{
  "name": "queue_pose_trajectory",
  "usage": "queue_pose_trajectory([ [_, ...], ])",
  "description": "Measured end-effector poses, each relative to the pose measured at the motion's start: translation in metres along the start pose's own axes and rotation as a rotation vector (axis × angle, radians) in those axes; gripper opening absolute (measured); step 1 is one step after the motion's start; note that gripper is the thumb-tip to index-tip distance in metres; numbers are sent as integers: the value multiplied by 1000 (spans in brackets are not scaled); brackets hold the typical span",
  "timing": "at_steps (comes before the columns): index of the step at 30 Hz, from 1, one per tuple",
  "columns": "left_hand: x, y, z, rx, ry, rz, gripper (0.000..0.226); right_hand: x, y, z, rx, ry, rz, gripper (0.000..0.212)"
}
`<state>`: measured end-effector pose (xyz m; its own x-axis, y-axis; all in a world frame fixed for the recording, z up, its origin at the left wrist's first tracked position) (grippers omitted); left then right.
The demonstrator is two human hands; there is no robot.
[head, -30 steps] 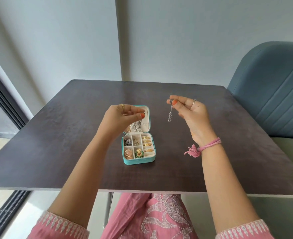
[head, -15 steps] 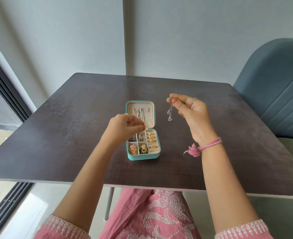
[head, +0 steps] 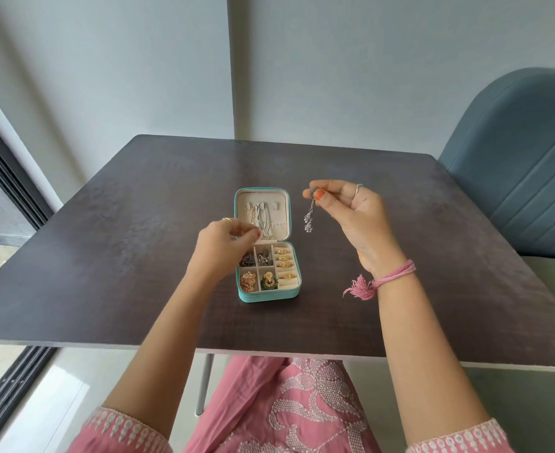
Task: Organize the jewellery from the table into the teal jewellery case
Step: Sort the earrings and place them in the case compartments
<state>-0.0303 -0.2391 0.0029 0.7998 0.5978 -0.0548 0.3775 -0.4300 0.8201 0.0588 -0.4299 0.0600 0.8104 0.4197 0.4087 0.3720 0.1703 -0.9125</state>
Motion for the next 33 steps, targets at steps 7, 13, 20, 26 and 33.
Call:
queue_pose_trajectory([
  [7,8,-41,-19,-569,227,-161,14,-5,5,15,-93,-95,2,9],
  [13,13,-65,-5,-766,228,-218,13,-7,16,33,-161,-138,16,14],
  [20,15,-70,-4,-882,218,-192,11,-13,28,52,-231,-175,58,11],
  [26,16,-70,-3,-907,210,-183,12,-19,41,55,-387,-215,67,10],
  [33,15,-70,-2,-896,212,-179,11,-19,53,59,-560,-240,70,13],
])
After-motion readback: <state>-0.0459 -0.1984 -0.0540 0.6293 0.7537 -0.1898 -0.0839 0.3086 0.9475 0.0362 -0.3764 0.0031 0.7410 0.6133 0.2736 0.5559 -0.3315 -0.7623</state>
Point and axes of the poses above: each hand's wrist, its own x-axis towards the middle knuckle, its own z-axis out of the palm, y = z × x, the point moved 6 cm from there along x, towards the middle knuckle, and after that the axes turned 9 degrees about -z, right-handed, at the moved point
